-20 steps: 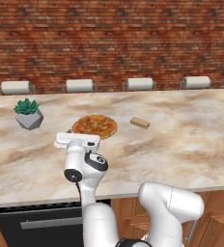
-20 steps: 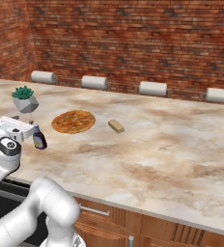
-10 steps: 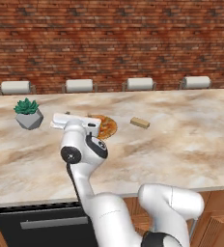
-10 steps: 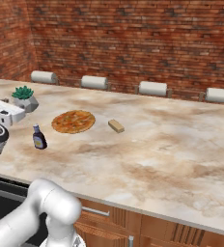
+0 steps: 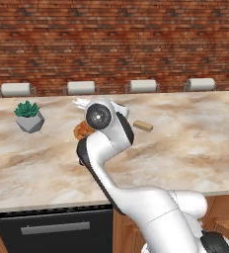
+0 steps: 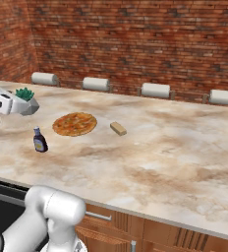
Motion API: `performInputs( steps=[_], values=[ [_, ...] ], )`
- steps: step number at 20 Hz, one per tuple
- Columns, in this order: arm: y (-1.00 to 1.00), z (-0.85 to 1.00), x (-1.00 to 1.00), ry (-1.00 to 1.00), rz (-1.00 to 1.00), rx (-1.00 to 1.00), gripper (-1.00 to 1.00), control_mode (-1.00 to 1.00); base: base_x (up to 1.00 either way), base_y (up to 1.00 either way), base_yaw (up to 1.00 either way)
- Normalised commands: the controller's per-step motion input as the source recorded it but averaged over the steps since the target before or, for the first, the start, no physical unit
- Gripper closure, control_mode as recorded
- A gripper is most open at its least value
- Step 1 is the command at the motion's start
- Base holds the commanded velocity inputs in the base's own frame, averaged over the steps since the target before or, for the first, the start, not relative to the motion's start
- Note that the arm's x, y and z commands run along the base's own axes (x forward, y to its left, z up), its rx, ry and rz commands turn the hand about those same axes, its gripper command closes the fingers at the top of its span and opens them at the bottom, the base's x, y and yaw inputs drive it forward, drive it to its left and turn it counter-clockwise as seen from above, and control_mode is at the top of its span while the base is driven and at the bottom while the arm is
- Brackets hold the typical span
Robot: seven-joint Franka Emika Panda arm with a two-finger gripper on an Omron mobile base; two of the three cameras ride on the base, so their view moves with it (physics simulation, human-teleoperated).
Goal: Move the mayonnaise and condiment bottle from the cabinet to the dining counter.
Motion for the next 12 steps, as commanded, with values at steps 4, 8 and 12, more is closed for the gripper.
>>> performInputs(
  steps=[4, 8, 12],
  values=[
    [-0.67, 0.21, -0.61, 0.30, -0.09, 0.08, -1.00, -1.00, 0.00, 0.00, 0.00],
    [-0.46, -0.10, -0.52, 0.23, -0.04, 0.01, -1.00, -1.00, 0.00, 0.00, 0.00],
    [-0.31, -0.26, -0.36, 0.23, 0.00, 0.00, -1.00, -1.00, 0.00, 0.00, 0.00]
  ],
)
